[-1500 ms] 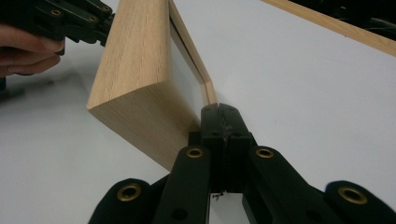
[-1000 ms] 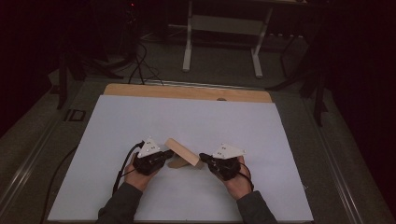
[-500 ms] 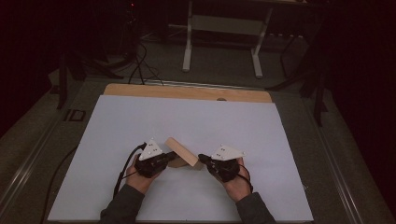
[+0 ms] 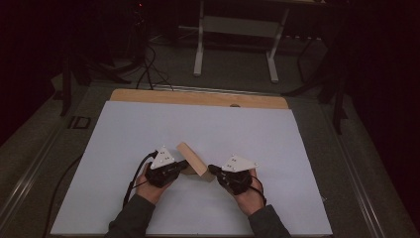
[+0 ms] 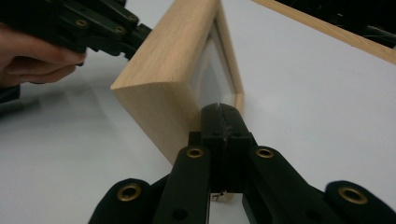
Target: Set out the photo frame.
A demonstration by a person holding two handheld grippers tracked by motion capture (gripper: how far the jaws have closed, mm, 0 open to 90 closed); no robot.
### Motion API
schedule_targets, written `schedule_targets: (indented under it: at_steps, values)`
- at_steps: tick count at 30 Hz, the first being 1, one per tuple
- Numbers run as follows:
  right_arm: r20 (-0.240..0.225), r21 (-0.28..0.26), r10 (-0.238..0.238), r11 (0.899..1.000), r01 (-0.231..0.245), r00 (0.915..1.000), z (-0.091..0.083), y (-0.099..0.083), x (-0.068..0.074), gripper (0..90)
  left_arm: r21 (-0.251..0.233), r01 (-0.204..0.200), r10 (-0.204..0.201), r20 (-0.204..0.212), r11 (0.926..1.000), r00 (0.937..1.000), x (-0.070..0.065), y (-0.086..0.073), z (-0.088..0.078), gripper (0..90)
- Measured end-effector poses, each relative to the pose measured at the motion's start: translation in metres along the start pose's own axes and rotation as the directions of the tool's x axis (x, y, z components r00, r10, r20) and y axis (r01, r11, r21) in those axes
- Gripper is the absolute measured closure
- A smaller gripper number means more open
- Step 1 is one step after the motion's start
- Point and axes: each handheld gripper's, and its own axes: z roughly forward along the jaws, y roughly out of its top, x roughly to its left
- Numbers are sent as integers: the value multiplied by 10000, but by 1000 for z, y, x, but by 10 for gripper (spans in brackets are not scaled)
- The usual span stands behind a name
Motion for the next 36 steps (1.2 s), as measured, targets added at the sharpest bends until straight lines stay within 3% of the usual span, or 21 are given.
schedule_targets:
  at_steps: [9, 13, 19, 36]
  values:
    - [-113, -24, -73, 10000, 73, 9999, 3, 2, 4, 896, -67, 80, -80, -48, 9999, 10000, 3, 1, 0, 900]
    - [-166, -35, -76, 10000, 75, 9998, 2, 2, 4, 896, -290, 91, -88, 110, 9995, 9999, -4, 3, -9, 900]
    - [-173, -64, -120, 9999, 119, 9998, 0, 2, 6, 896, -95, -60, 62, 209, 9999, 9998, -10, 2, -5, 900]
    - [-149, -168, -72, 9998, 70, 9999, 6, 6, 12, 896, 13, 261, -261, 109, 9997, 9996, 2, 2, 5, 900]
